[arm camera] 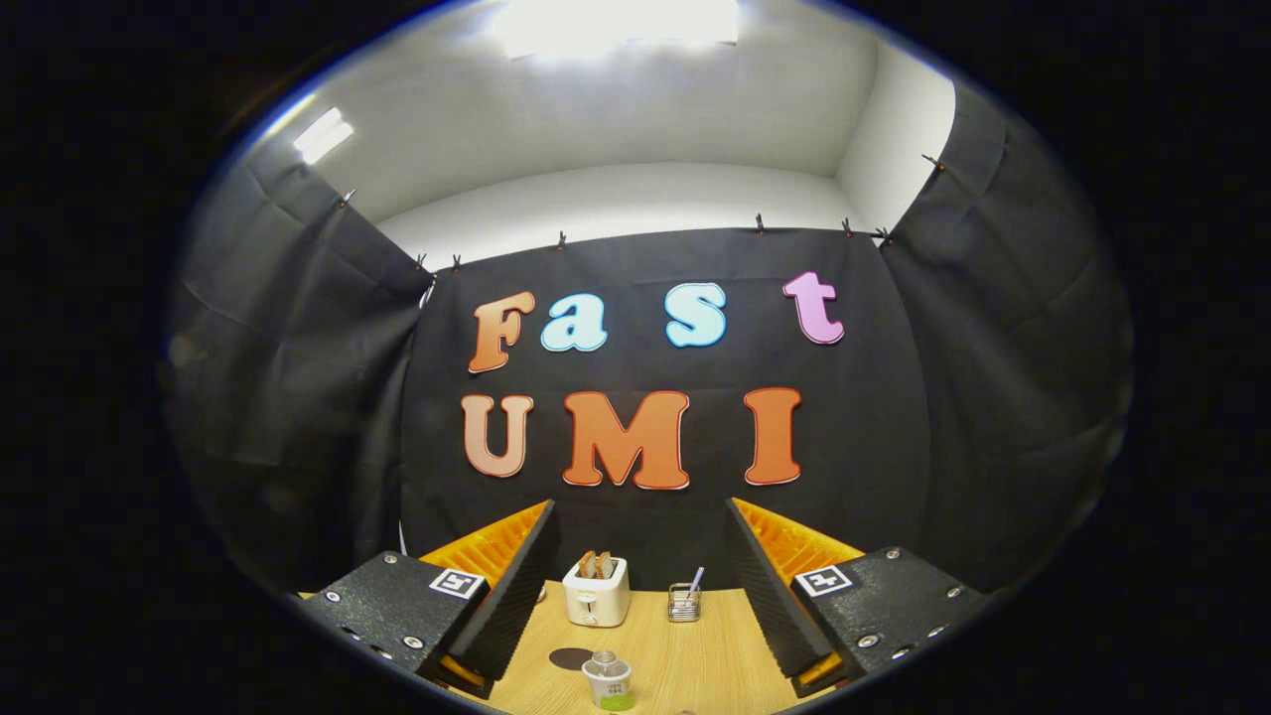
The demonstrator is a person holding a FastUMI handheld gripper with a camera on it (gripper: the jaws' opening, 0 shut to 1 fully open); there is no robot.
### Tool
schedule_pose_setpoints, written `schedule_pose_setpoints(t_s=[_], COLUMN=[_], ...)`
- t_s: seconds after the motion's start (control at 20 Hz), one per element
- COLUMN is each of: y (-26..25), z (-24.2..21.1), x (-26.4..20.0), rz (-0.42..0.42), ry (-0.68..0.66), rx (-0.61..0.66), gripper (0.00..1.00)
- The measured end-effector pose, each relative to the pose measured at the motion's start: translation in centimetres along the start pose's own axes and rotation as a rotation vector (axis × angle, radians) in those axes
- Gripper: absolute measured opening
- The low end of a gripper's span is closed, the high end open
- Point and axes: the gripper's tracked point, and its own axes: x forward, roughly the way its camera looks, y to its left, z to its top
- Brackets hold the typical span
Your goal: Take the bottle from table, then pour the juice into the cup, finally place the bottle on the coaster
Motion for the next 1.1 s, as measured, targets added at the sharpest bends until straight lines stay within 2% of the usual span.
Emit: schedule_pose_setpoints(t_s=[0.6, 1.1], y=[1.4, 2.6], z=[-1.2, -6.8], x=[0.1, 1.3], rz=[0.042, 0.066], ry=[-0.004, 0.022], rx=[0.019, 0.013], gripper=[0.98, 0.98])
